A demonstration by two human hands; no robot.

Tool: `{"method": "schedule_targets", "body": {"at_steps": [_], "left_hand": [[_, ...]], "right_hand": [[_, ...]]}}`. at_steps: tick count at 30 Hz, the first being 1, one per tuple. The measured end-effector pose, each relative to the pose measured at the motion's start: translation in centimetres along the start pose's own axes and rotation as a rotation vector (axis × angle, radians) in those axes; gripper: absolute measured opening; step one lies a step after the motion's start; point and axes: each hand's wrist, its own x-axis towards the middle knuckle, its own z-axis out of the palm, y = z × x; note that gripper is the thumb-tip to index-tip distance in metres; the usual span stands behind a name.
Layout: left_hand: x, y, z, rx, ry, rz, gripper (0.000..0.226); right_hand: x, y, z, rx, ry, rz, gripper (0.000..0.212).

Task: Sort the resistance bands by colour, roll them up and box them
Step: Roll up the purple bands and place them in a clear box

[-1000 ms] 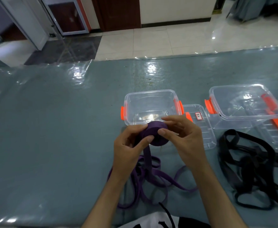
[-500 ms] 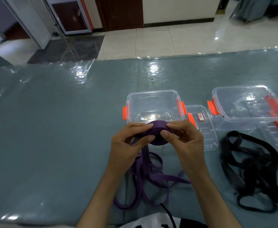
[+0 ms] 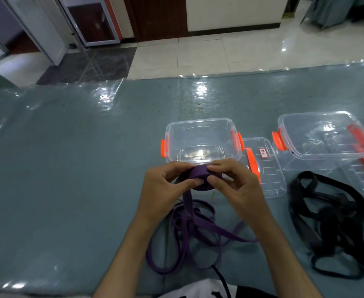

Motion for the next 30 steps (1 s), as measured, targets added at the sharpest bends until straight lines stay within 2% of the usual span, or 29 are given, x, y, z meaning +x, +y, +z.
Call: {"method": "schedule_targets", "body": {"at_steps": [2, 4, 9, 12, 15, 19, 21, 23, 27, 30], "left_hand": [[-0.4, 0.1, 0.4, 0.022, 0.01, 0.029, 0.032], [-0.6, 0.3, 0.7, 0.007, -0.005, 0.038, 0.032], [-0.1, 0.7, 0.3, -0.058, -0.075, -0.028, 0.048], [0.0, 0.2, 0.1, -0.011, -0.029, 0.001, 0.042], [-0.2, -0.3, 0.1, 0.055, 0.013, 0.048, 0.04], [-0.7, 0.3, 0.5, -0.037, 0.019, 0.049, 0.042], [-0.5, 0.7, 0.3, -0.105, 0.0, 0.037, 0.044], [-0.2, 0.9, -0.1, -0.11, -0.01, 0.049, 0.042], [-0.3, 1.3, 0.3, -0.067, 0.035, 0.096, 0.036], [-0.2, 2.0, 0.6, -0.118, 0.032, 0.104, 0.036]], "right_hand": [[0.3, -0.2, -0.2, -0.024, 0.001, 0.031, 0.015], [0.4, -0.8, -0.1, -0.058, 0.028, -0.019, 0.014], [0.5, -1.6, 0.0, 0.034, 0.122, -0.081, 0.016], [0.6, -1.3, -0.1, 0.065, 0.069, -0.008, 0.016], [0.9, -1.2, -0.6, 0.017, 0.034, 0.067, 0.025], [0.9, -2.2, -0.5, 0.049, 0.064, -0.021, 0.032], [0.9, -2.5, -0.5, 0.065, 0.065, -0.059, 0.028], [0.9, -2.4, -0.6, 0.069, 0.022, -0.035, 0.021], [1.2, -2.6, -1.3, -0.002, -0.021, 0.053, 0.029], [1.2, -3.7, -0.9, 0.019, 0.017, -0.018, 0.031]]}}
